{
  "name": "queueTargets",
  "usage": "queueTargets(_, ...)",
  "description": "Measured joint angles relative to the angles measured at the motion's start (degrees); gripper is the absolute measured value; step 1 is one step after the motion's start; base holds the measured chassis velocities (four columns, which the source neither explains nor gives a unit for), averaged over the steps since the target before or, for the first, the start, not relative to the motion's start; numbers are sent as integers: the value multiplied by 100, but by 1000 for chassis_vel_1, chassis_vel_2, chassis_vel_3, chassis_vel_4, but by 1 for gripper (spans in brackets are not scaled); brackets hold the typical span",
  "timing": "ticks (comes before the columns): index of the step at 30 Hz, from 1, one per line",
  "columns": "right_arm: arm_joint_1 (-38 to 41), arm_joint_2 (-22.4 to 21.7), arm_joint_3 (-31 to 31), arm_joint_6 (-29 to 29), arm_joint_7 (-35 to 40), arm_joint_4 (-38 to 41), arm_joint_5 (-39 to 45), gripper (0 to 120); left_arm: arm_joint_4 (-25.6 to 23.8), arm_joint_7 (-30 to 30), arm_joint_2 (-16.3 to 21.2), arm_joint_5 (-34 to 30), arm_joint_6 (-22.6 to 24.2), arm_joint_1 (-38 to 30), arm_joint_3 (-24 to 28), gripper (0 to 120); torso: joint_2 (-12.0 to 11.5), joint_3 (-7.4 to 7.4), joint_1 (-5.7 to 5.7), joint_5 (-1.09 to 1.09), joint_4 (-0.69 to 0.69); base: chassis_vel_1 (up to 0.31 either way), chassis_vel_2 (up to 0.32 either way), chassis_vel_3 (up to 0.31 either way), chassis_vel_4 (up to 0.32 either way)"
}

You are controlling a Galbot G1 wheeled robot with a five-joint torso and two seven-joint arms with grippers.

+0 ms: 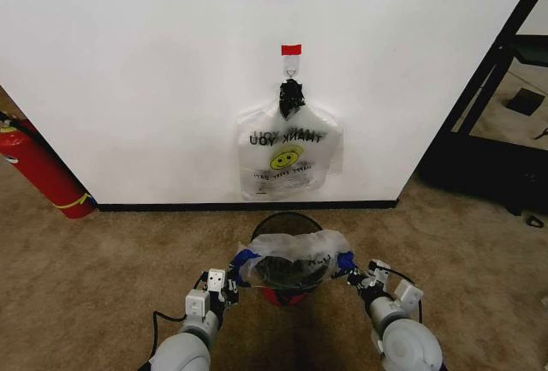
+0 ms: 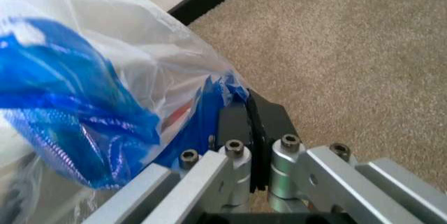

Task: Pick up the garbage bag from the wall and place it over the trash bin.

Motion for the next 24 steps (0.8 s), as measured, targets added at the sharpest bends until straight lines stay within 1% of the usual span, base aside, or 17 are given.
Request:
queueTargets(6,123,17,-17,-30,23,-127,15,0,81,21,-3,31,68,-102,136,0,0,0,0,0,0,0,0,0,0)
queueTargets(12,129,12,-7,-32,23,-169,-1,0,78,42,-37,47,117,-112,144,0,0,0,0,0,-1,0,0,0,0)
queueTargets(15,135,11,-5,-33,23,-174,-14,0,40,34,-29,73,144,-81,138,0,0,0,0,0,-1,0,0,0,0)
queueTargets(18,77,-13,23,-69,5,-51,-35,0,-183,0,40,80,266,69,43,0,0,0,0,0,0,0,0,0,0)
queueTargets(19,28,-34,39,-72,-18,36,-52,0,-292,1,77,80,325,134,-4,2,0,0,0,0,0,0,0,0,0)
queueTargets(20,-29,-58,55,-72,-59,120,-76,0,-397,7,115,90,380,204,-55,6,0,0,0,0,0,0,0,0,0)
queueTargets(21,-79,-77,70,-72,-89,190,-114,5,-484,12,145,121,412,262,-98,10,0,0,0,0,0,0,0,0,0)
queueTargets(22,-79,-77,70,-72,-89,190,-114,5,-484,12,145,121,412,262,-98,10,0,0,0,0,0,0,0,0,0)
queueTargets(23,-131,-102,85,-64,-111,260,-179,10,-579,18,174,167,435,326,-146,14,0,-1,0,0,0,0,0,0,0)
queueTargets(24,-204,-138,107,-26,-163,362,-289,11,-720,33,215,258,458,421,-215,20,0,0,0,0,0,0,0,0,0)
